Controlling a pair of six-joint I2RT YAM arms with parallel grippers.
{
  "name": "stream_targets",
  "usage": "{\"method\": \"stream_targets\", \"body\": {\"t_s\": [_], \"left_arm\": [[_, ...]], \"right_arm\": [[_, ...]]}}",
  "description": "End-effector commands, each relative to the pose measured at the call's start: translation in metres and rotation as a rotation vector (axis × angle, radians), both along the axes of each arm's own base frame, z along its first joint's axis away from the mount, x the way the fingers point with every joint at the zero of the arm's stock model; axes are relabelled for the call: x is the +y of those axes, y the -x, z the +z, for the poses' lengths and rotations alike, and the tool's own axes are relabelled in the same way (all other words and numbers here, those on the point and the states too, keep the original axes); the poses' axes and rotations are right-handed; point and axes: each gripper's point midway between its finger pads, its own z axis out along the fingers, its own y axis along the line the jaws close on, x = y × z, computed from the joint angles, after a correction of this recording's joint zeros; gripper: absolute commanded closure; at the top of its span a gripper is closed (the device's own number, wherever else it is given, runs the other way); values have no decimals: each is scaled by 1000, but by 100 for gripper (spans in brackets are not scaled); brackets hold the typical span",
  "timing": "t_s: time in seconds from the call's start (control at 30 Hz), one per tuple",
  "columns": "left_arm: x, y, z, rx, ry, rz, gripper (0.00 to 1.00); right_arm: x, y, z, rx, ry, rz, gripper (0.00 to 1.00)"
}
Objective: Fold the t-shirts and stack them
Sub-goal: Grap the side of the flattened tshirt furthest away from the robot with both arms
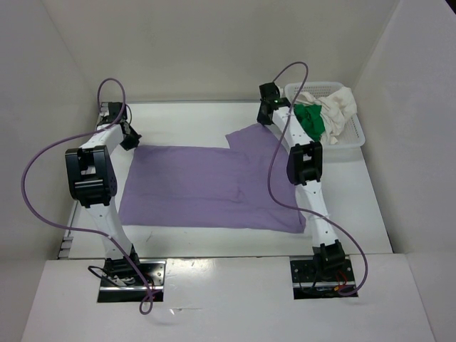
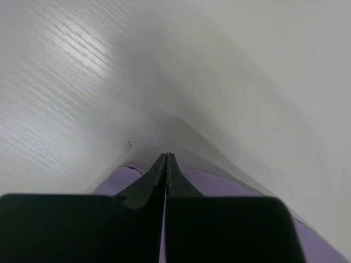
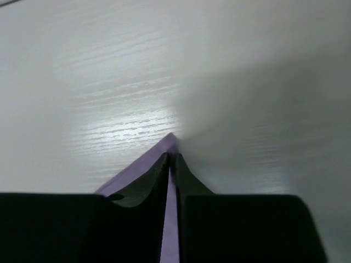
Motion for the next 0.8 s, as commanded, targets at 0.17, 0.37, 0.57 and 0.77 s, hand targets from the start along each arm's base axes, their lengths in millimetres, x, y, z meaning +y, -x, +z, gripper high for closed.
{"method": "stream_targets", "body": {"t_s": [0.17, 0.37, 0.57, 0.77], "left_arm": [[-4, -3, 6, -34, 30, 10, 100], [-12, 3, 31, -83, 54, -3, 100], [-18, 26, 40, -93, 83, -17, 100], [-19, 56, 40, -80, 130, -7, 100]], "right_arm": [[-1, -6, 69, -74, -128, 37, 100], [7, 35, 145, -99, -211, 86, 100], [-11, 128, 157, -46, -279, 71, 100], [-23, 206, 137, 28, -287, 53, 100]]}}
